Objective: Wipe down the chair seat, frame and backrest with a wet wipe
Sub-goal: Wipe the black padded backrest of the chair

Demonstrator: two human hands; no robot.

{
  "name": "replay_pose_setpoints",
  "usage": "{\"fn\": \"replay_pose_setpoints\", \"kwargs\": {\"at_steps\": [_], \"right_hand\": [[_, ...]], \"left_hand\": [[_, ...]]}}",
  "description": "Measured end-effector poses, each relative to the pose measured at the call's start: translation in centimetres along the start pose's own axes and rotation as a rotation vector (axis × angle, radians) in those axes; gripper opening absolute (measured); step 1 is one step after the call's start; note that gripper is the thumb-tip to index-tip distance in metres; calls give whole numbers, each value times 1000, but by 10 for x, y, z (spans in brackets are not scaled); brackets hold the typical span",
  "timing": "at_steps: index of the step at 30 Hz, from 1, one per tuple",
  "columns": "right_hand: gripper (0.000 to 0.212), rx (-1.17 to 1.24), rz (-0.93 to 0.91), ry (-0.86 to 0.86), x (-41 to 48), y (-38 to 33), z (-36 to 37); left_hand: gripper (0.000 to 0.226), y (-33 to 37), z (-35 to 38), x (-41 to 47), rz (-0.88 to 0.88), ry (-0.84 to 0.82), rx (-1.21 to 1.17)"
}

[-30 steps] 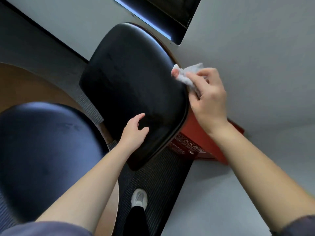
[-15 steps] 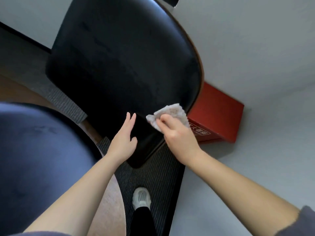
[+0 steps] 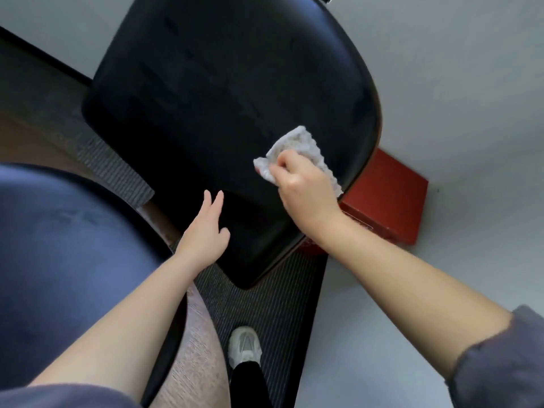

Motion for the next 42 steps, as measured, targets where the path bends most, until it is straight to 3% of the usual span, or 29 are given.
{"fn": "replay_pose_setpoints", "kwargs": {"at_steps": [4, 6, 8, 9, 13, 15, 17, 20, 22, 26, 28, 30, 34, 36, 39, 42], "right_hand": [[27, -26, -128, -267, -60, -42, 71], [21, -63, -259, -310, -61, -51, 72], [6, -64, -392, -208, -32, -46, 42], [11, -88, -403, -106, -5, -36, 22], [15, -264, -195, 137, 81, -2, -17], [12, -188, -147, 22, 66, -12, 15], [10, -96, -311, -180, 20, -42, 56], [24, -25, -470, -291, 4, -58, 58], [24, -24, -399, -157, 52, -47, 32], [14, -30, -65, 148, 146, -15, 1], [14, 26, -57, 144, 136, -32, 23], [14, 49, -172, 36, 99, -63, 59], [15, 19, -296, -147, 81, -78, 87], [11, 1, -280, -7, 120, -68, 60], [7, -3, -109, 252, 181, -45, 17], [8, 49, -94, 252, 177, -67, 50]], "left_hand": [[86, -14, 5, 12, 14, -45, 17], [88, -22, 4, 11, 40, -27, -3], [87, -26, 1, 8, 35, 6, -32], [86, -26, -2, 7, 29, 33, -49], [83, -15, -30, 17, 18, 130, -79], [83, -9, -45, 28, 24, 178, -78], [83, -6, -56, 38, 36, 213, -64], [81, -1, -63, 46, 53, 205, -34], [80, 1, -77, 52, 70, 232, -26], [82, -7, -109, 67, 22, 271, -34], [85, -17, -109, 74, -22, 214, -33], [89, -24, -98, 77, -21, 144, -19], [89, -32, -94, 77, 48, 154, -19], [80, -35, -107, 76, 104, 264, 11], [71, -51, -136, 72, 60, 485, -20], [79, -64, -142, 84, -31, 407, -26]]}}
Point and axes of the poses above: each hand's wrist, its own x-axis towards the middle knuckle, its own z-axis out of the palm, y = z × x, the point moved 10 cm from there along x, towards the middle knuckle, and after that the axes turned 10 degrees about z, right-handed, at the moved point
